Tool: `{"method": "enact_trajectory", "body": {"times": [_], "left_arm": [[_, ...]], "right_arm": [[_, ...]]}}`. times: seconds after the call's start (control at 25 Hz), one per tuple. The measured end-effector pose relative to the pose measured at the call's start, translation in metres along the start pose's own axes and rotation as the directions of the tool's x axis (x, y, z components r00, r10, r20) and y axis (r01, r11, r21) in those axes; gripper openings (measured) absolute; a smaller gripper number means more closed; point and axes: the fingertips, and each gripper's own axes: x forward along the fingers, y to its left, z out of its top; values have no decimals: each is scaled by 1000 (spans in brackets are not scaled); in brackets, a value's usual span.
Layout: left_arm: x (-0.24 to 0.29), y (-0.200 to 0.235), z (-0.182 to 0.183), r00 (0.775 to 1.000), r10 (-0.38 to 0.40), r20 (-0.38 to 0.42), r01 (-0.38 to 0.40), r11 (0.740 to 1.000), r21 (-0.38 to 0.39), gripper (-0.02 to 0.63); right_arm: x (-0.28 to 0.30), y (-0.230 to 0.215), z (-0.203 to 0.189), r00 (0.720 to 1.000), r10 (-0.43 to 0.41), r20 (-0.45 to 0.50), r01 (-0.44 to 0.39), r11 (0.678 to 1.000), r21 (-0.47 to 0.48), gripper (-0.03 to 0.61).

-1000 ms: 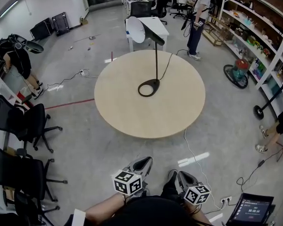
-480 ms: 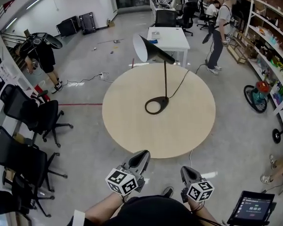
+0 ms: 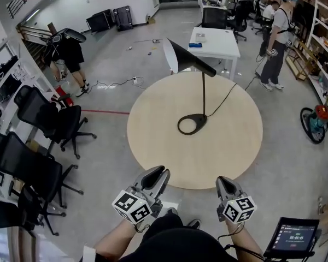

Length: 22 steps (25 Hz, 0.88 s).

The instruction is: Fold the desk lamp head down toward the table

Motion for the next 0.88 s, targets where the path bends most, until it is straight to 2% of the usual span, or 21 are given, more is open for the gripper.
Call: {"method": "enact_trajectory", "body": {"times": [0.16,0.36,0.56,0.72,0.88], "left_arm": [[14,21,24,1000,7,29,-8,1000,26,72],[49,44,54,997,-37,69,32,997,74,72],[96,61,88,989,-107,101,96,990,107,140],[122,80,120,984,-138,112,117,977,175,152],[142,96,172,972,-170,163,123,956,265,153]], "right_arm": [[24,-10,19,1000,6,24,-5,1000,-12,-3],[49,-18,48,998,-11,54,13,999,-49,-3],[73,-39,83,996,-48,79,55,995,-85,60],[95,-48,107,993,-70,94,80,992,-99,78],[115,-56,138,989,-76,126,92,988,-124,78]]}}
